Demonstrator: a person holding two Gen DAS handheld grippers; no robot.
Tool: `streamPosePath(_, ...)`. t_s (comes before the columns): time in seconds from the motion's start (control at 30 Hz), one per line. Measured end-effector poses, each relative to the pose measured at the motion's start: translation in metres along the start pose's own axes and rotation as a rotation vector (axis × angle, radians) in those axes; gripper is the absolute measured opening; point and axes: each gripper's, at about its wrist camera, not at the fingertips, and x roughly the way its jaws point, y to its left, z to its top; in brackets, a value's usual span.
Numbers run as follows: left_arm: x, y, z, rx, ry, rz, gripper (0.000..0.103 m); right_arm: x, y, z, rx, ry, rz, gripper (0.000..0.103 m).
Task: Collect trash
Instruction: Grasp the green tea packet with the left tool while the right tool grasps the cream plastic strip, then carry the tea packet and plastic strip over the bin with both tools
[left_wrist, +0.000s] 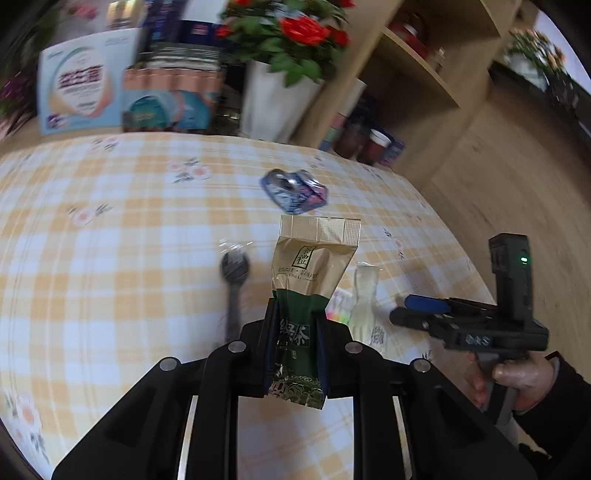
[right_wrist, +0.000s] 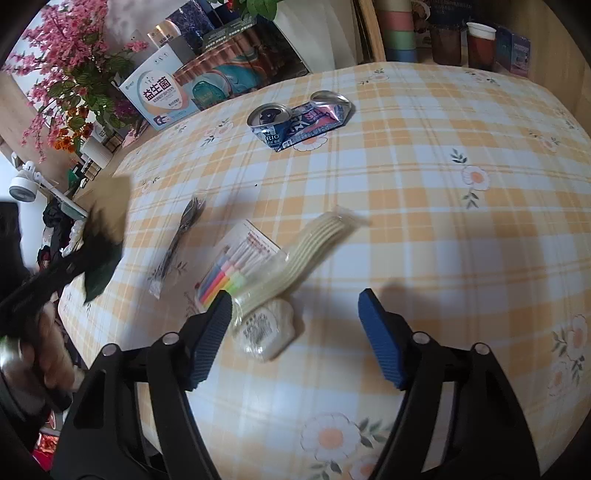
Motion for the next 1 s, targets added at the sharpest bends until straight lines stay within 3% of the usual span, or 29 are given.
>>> streamPosePath(0.27, -0.064, 0.057, -0.045, -0.251, -0.084, 0.105, 0.018, 0.032, 0.004, 0.018, 0.055, 0.000, -0.044, 0.053)
streamPosePath(0.37, -0.084, 0.061, -0.055, -0.238, -0.107, 0.152, 0.018, 0.039, 0.012, 0.026, 0.037, -0.015, -0.082, 0.047)
streamPosePath(0.47, -0.099, 0.061, -0.062, -0.235, -0.130, 0.165, 0.018, 0.044, 0.015, 0.030, 0.024, -0.020, -0.131, 0.024)
streamPosePath(0.77, -0.115, 0.050, -0.069, -0.236, -0.162, 0.144, 0.018, 0.027, 0.023, 0.026, 0.032, -0.065, -0.091, 0.015)
streamPosePath(1.0, -0.128, 0.024, -0.063, -0.214, -0.195, 0.119, 0.018, -0.026, 0.037, 0.001, -0.021, -0.164, -0.098, 0.014)
